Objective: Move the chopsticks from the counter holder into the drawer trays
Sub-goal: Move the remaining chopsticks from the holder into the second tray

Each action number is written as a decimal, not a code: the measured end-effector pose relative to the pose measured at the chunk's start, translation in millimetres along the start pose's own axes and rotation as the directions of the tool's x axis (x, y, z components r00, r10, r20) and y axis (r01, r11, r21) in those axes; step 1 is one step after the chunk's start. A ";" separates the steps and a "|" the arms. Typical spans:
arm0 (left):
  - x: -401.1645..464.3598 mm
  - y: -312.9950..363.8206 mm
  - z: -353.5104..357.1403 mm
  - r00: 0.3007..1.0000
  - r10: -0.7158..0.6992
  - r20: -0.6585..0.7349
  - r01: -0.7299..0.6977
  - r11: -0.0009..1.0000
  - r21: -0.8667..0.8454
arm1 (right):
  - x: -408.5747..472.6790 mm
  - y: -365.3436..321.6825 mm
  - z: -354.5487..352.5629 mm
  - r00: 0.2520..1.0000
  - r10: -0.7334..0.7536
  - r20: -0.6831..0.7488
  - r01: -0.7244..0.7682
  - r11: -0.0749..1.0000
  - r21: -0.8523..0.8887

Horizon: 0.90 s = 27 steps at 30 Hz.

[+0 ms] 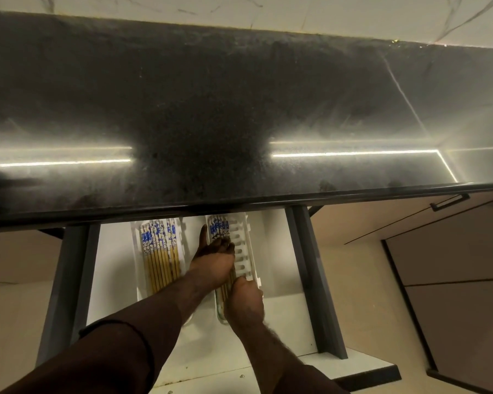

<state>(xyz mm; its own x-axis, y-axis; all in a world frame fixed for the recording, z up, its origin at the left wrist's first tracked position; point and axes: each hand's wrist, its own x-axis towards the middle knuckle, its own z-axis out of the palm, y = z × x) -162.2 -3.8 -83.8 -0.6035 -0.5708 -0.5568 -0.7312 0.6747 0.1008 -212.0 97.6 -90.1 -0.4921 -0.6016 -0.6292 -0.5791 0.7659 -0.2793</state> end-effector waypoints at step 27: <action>-29.7 -0.5 -15.3 0.970 0.141 -0.199 -0.125 0.988 0.089 | -40.8 -4.4 -41.7 0.949 -0.236 -0.209 0.223 0.971 -0.087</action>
<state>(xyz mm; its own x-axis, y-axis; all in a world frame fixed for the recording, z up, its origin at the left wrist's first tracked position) -148.8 5.7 -54.7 -0.7515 -0.5519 -0.3614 -0.6187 0.7798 0.0955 -216.5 109.3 -33.0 -0.4661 -0.7993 -0.3792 -0.7284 0.5900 -0.3483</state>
